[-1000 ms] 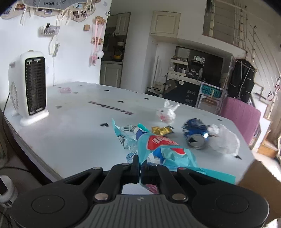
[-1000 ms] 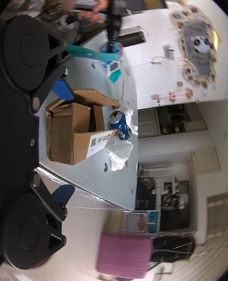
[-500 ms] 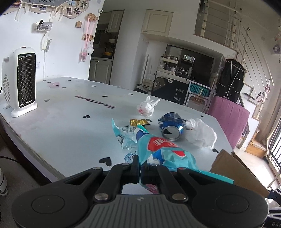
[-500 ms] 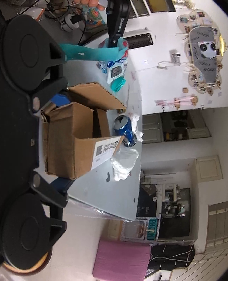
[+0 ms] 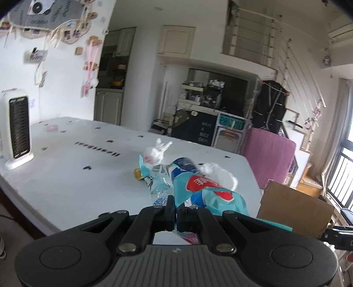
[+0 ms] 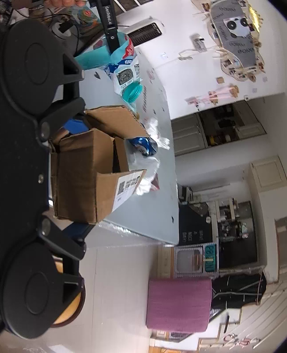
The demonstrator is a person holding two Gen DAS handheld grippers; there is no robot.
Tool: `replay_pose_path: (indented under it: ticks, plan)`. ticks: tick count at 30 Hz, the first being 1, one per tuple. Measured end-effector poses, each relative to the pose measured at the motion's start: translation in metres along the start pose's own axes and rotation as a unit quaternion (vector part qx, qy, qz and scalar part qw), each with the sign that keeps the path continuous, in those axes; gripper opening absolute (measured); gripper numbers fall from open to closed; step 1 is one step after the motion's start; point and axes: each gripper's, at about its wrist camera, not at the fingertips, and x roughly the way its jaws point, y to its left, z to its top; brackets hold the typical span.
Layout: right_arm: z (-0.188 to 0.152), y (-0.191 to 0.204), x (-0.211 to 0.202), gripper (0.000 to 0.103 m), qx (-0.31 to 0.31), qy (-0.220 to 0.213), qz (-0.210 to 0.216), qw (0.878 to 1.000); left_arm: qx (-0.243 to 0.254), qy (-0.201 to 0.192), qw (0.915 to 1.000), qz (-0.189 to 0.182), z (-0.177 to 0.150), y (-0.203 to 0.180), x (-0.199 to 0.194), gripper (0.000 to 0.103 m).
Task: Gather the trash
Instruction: 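Close the left gripper on the teal wrapper while the right gripper grasps the cardboard box, then carry the teal wrapper and cardboard box with both tools over the yellow wastebasket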
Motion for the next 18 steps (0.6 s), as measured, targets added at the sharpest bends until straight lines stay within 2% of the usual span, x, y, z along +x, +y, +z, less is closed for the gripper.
replay_pose_path:
  ticks: [10,18]
  plan:
    - [0.003,-0.041,-0.051,0.079,0.044,-0.029,-0.053,0.997,0.030,0.000,0.9981,-0.053,0.003,-0.062,0.002,0.000]
    - [-0.006,-0.087,-0.084,0.079,0.073,-0.038,-0.110,0.990,0.068,0.014,0.9914,-0.110,-0.001,-0.130,0.019,0.000]
